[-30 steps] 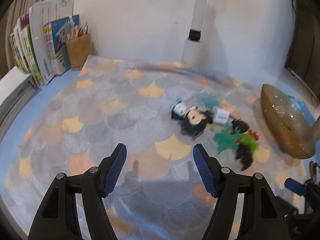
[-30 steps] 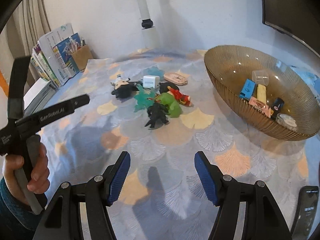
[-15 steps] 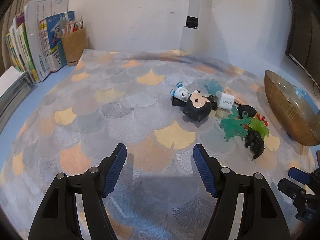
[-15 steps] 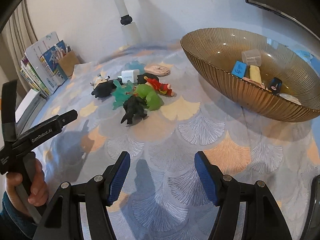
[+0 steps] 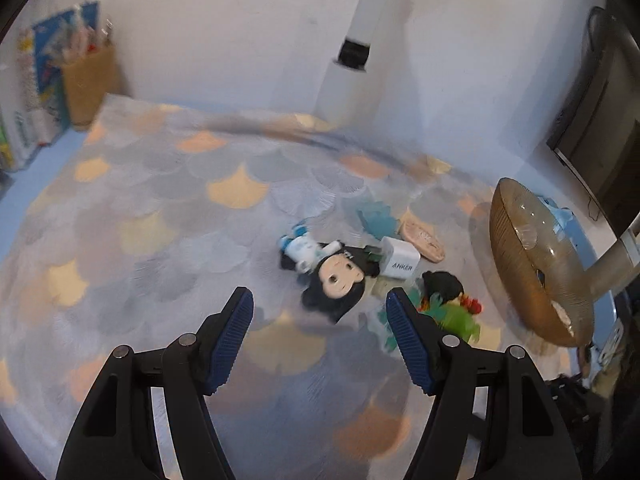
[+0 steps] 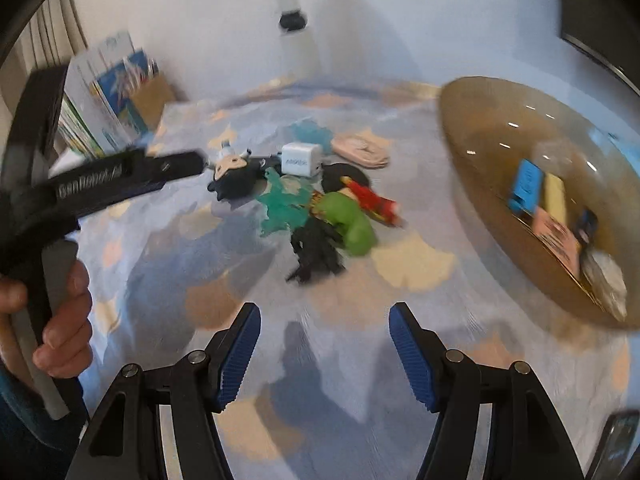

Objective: Organize rigid objects
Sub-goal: 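Move both tools back toward the pile, then grasp the black-haired figurine with the left tool while the right tool grasps the black dinosaur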

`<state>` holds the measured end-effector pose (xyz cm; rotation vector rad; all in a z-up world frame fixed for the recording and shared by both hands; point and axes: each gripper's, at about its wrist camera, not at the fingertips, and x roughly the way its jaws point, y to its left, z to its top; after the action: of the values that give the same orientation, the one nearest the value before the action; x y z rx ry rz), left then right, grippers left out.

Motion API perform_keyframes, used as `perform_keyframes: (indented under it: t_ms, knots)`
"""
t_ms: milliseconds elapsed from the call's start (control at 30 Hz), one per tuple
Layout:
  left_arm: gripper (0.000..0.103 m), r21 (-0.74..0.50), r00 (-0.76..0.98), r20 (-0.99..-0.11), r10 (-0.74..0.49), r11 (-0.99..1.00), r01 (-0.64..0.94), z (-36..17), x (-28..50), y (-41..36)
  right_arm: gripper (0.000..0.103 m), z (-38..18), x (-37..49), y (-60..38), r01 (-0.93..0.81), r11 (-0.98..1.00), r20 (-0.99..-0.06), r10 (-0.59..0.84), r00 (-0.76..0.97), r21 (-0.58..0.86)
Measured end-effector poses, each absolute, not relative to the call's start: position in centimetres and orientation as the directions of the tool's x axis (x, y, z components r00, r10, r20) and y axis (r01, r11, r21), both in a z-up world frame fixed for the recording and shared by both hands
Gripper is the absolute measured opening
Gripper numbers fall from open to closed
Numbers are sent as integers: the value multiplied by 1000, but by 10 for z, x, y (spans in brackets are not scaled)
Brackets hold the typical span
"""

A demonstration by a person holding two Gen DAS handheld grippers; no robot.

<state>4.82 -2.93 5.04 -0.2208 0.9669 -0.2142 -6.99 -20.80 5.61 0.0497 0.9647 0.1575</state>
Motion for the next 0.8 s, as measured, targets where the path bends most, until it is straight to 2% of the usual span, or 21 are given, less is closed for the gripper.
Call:
perform_keyframes:
  t_ms: [167,300,333,400,467,567,800]
  knots:
    - [67,-317,517,-803,-297,947,52,32,67,-34,64,42,-48,-208,-68,979,-814,196,547,191]
    - [64,-278,521,-812,-263,959,51,26,75,-47,63,41,-41,-207,-58,978,-801,198,565,201]
    - [62,-275,521,-813,-261,960,52,26,77,-47,62,41,-38,-205,-53,979,-801,190,568,194]
    - [45,-274,511,-819,-261,960,52,23,79,-49,58,41,-35,-202,-46,984,-799,169,577,175]
    - [41,-291,508,-815,-280,955,59,21,80,-48,46,41,-35,-197,-33,991,-797,123,592,128]
    - [41,-274,515,-813,-271,959,72,23,72,-49,33,41,-36,-195,-45,992,-794,120,596,116]
    - [41,-277,517,-811,-276,958,76,27,20,-28,33,37,-70,-199,-118,982,-780,187,597,145]
